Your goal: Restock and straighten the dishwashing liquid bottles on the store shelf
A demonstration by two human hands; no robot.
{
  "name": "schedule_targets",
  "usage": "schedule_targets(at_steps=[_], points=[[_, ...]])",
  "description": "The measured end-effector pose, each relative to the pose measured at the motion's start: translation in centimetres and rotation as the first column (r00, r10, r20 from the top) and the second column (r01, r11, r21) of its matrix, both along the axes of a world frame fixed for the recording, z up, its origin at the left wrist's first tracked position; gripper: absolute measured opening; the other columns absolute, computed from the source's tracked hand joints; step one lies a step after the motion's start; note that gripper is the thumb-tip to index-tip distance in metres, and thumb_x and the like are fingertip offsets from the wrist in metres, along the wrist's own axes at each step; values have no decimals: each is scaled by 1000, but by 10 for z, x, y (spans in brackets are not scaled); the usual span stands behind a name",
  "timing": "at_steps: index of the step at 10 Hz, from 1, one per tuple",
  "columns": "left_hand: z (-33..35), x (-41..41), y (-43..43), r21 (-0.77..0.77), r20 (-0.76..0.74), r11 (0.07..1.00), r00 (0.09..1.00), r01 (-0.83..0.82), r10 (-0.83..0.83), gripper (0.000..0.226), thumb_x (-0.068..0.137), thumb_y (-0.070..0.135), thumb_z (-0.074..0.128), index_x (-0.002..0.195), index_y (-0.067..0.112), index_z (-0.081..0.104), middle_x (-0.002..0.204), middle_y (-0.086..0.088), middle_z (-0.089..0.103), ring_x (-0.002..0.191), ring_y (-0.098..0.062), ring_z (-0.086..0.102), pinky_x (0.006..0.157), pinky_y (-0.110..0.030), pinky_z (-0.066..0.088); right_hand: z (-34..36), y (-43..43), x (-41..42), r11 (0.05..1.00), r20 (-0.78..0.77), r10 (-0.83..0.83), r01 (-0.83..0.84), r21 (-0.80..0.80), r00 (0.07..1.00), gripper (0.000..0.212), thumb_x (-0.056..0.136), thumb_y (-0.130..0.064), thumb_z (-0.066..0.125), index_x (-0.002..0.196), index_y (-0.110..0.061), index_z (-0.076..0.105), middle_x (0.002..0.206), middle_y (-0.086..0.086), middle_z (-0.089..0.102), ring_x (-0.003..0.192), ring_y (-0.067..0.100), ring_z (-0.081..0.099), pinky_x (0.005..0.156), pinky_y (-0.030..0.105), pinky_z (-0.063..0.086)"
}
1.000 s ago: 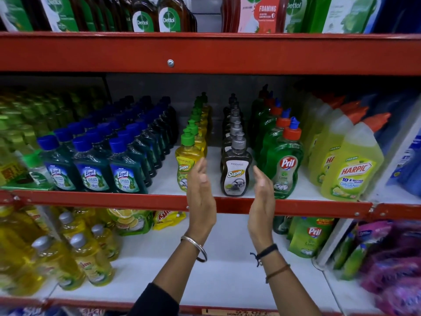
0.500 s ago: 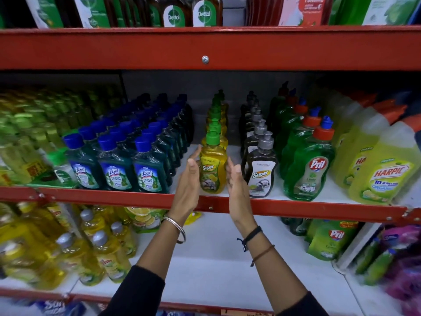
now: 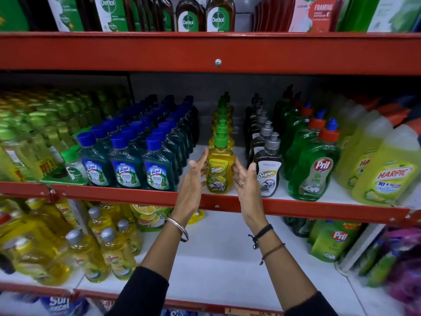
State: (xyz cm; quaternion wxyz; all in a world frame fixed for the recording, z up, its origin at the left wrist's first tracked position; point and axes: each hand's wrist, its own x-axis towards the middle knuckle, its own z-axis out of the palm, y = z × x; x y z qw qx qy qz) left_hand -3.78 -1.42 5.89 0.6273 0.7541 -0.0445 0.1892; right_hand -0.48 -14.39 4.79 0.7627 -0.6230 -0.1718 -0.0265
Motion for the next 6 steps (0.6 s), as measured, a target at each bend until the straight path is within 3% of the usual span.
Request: schedule_targets(at_steps=[2, 3, 4, 5, 6], points=[[0, -2, -2, 6, -12, 1000, 1000, -18, 18, 87, 60, 100, 7, 135, 63, 32, 153, 2, 39, 138, -18, 42, 113, -52, 35, 3, -1, -2, 1000, -29, 8, -8, 14, 1000, 80, 80, -67, 24, 140, -17, 40, 141, 0, 45, 124, 5, 43, 103, 20, 34], [1, -3, -2, 31, -1, 999, 1000, -17, 17, 85, 62, 99, 8, 135, 63, 30, 152, 2, 40, 139, -19, 40, 114, -52, 35, 4, -1, -2, 1000, -21, -7, 8, 7, 1000, 80, 79, -66, 26, 140, -17, 41, 134, -6, 46, 123, 5, 45, 101, 19, 35], [-1, -3, -3, 43, 14, 999, 1000, -25, 25, 79, 71, 92, 13, 140, 57, 29, 149, 10, 41, 137, -13, 41, 114, -43, 36, -1, -3, -4, 1000, -16, -19, 19, 1, 1000, 77, 81, -63, 28, 137, -12, 44, 142, 1, 47, 128, 9, 46, 108, 25, 35], [-3, -7, -8, 81, 56, 993, 996, -80, 76, 65, 88, 75, 19, 147, 48, 24, 152, 13, 34, 140, -10, 37, 112, -30, 35, -5, -9, -12, 997, 39, -72, 70, 39, 997, 53, 95, -47, 32, 130, -13, 52, 137, 7, 55, 127, 12, 51, 108, 30, 40], [-3, -10, -20, 40, 216, 968, 948, -246, 232, 62, 94, 65, 27, 148, 35, 27, 155, 6, 35, 141, -7, 34, 115, -33, 32, -38, -37, -39, 976, 100, -200, 190, 106, 975, 37, 97, -36, 37, 115, -18, 64, 117, 4, 69, 114, 16, 62, 92, 29, 53]])
